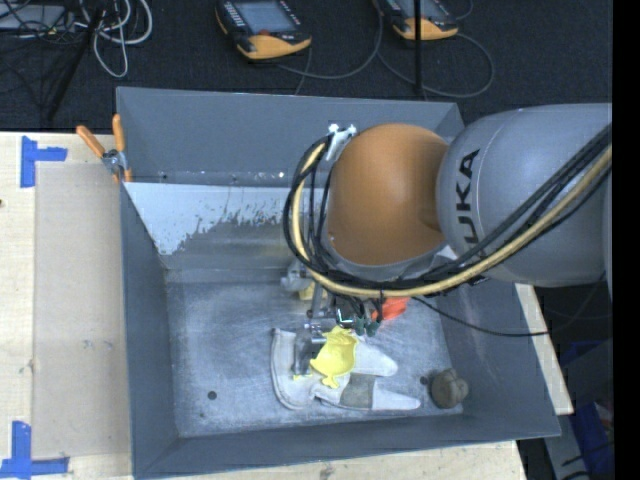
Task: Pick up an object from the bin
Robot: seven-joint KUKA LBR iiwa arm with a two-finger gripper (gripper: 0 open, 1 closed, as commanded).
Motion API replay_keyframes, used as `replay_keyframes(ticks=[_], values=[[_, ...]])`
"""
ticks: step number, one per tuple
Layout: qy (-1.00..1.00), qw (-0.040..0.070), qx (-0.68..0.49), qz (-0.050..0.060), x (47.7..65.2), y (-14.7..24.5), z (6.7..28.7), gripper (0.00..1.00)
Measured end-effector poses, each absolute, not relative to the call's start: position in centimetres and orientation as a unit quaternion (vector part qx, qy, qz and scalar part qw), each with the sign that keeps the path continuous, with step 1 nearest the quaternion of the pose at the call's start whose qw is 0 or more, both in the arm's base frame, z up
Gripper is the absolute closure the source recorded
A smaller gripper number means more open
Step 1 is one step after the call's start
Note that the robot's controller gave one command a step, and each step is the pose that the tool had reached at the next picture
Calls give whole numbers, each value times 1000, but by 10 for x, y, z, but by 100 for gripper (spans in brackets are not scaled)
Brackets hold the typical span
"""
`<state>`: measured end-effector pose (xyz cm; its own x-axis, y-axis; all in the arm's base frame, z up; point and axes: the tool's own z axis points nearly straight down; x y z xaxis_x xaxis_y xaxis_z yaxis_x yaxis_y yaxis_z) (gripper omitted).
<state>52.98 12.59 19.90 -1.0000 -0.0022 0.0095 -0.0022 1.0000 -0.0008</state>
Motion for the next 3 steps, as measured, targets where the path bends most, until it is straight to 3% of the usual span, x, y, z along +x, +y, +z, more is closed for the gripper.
replay_keyframes(ticks=[1, 2, 3], values=[[-1000, 1, -1, 0, 532, 125, 203, 0], [-998, -1, 56, -1, 573, 124, 74, 100], [-998, -1, 56, -2, 573, 124, 74, 100]])
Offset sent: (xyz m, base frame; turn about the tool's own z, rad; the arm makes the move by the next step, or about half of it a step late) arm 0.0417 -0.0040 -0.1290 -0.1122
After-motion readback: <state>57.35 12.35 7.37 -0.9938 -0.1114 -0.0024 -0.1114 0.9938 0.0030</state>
